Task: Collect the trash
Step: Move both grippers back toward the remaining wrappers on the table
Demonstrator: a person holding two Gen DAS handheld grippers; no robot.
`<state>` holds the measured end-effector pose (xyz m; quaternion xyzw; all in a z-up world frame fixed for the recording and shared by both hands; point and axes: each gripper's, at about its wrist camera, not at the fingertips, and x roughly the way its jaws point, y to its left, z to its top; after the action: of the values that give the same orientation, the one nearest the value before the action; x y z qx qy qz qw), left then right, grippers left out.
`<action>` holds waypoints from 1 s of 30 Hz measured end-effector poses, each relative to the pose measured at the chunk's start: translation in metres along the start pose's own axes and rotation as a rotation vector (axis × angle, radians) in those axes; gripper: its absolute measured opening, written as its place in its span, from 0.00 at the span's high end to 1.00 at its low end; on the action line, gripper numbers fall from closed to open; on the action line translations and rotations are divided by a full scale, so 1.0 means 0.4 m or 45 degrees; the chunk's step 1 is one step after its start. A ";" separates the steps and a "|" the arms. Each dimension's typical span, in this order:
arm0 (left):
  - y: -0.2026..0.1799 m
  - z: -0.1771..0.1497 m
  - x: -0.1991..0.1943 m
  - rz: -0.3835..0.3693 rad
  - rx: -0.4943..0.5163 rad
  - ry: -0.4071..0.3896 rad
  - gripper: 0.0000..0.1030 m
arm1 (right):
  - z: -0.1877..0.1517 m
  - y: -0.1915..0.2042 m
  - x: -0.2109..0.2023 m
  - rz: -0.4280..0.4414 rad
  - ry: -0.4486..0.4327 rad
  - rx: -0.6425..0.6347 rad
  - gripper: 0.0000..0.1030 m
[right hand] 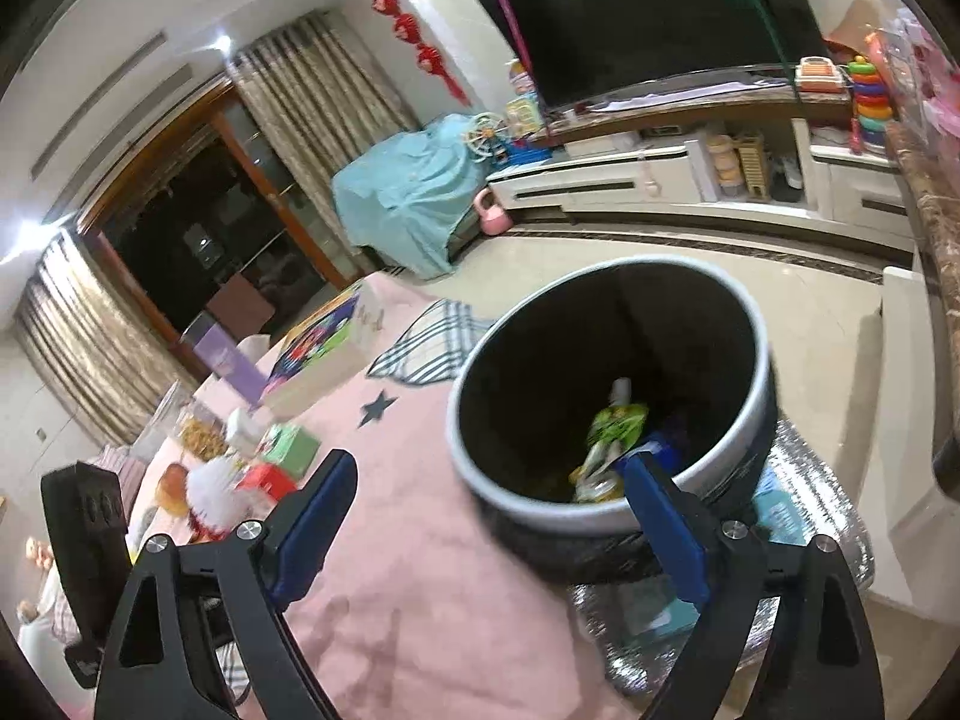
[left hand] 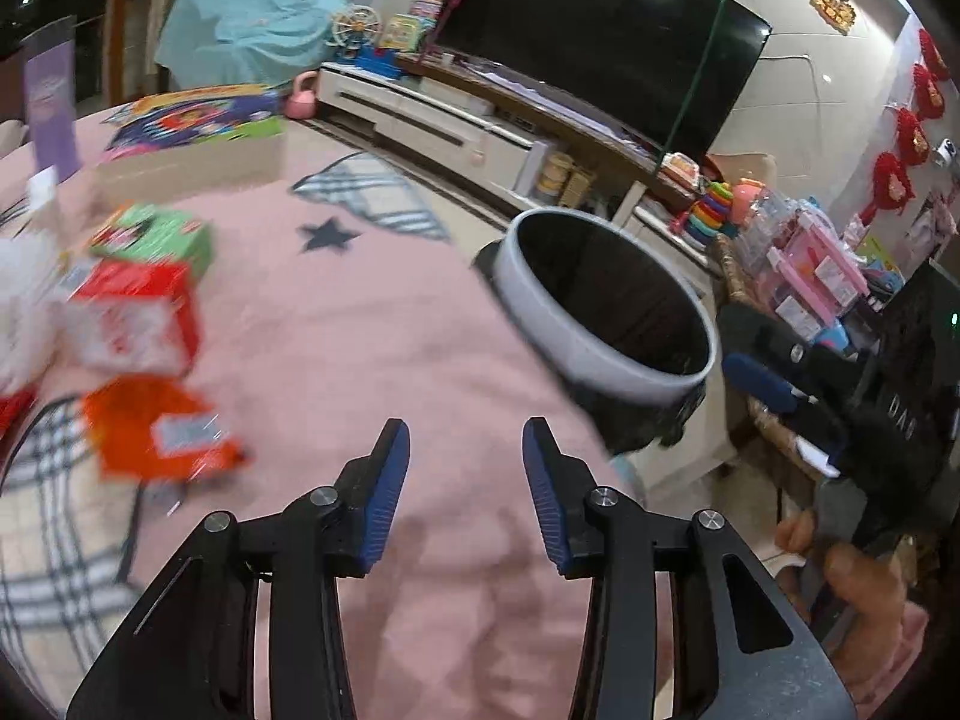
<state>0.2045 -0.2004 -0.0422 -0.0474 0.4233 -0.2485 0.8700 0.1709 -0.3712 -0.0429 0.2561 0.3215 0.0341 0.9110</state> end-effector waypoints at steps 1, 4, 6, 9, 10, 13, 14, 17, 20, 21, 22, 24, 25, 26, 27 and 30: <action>0.016 -0.016 -0.011 0.011 -0.009 0.001 0.62 | -0.010 0.011 0.003 0.009 0.010 -0.007 0.10; 0.065 -0.056 -0.049 0.039 -0.040 -0.014 0.62 | -0.039 0.037 0.014 0.026 0.041 -0.007 0.10; 0.095 -0.078 -0.079 0.065 -0.059 -0.036 0.62 | -0.055 0.055 0.021 0.040 0.056 -0.012 0.10; 0.133 -0.103 -0.117 0.116 -0.077 -0.066 0.62 | -0.079 0.087 0.036 0.060 0.083 -0.030 0.10; 0.149 -0.111 -0.127 0.128 -0.088 -0.070 0.61 | -0.090 0.097 0.039 0.065 0.091 -0.036 0.10; 0.198 -0.132 -0.157 0.149 -0.139 -0.082 0.59 | -0.114 0.131 0.055 0.089 0.127 -0.063 0.10; 0.215 -0.138 -0.166 0.159 -0.157 -0.085 0.59 | -0.121 0.142 0.062 0.097 0.140 -0.071 0.10; 0.255 -0.155 -0.189 0.190 -0.197 -0.100 0.58 | -0.149 0.181 0.076 0.118 0.172 -0.098 0.10; 0.299 -0.174 -0.211 0.225 -0.240 -0.111 0.54 | -0.175 0.219 0.092 0.137 0.201 -0.139 0.10; 0.311 -0.180 -0.217 0.232 -0.251 -0.112 0.54 | -0.182 0.231 0.096 0.143 0.208 -0.153 0.10; 0.325 -0.186 -0.223 0.241 -0.266 -0.113 0.54 | -0.189 0.242 0.100 0.148 0.215 -0.164 0.10; 0.349 -0.192 -0.232 0.261 -0.288 -0.113 0.54 | -0.204 0.264 0.111 0.159 0.230 -0.186 0.10; 0.361 -0.198 -0.238 0.273 -0.298 -0.116 0.54 | -0.210 0.273 0.117 0.170 0.239 -0.192 0.10; 0.372 -0.202 -0.243 0.290 -0.305 -0.118 0.54 | -0.216 0.283 0.123 0.182 0.250 -0.197 0.10; 0.385 -0.206 -0.247 0.304 -0.311 -0.117 0.53 | -0.220 0.292 0.130 0.188 0.259 -0.204 0.10; 0.422 -0.208 -0.256 0.325 -0.350 -0.115 0.51 | -0.239 0.325 0.148 0.197 0.282 -0.245 0.10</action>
<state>0.1544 0.0057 -0.0717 -0.1229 0.4164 -0.0736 0.8978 0.1734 -0.2028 -0.0763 0.1862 0.3944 0.1627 0.8850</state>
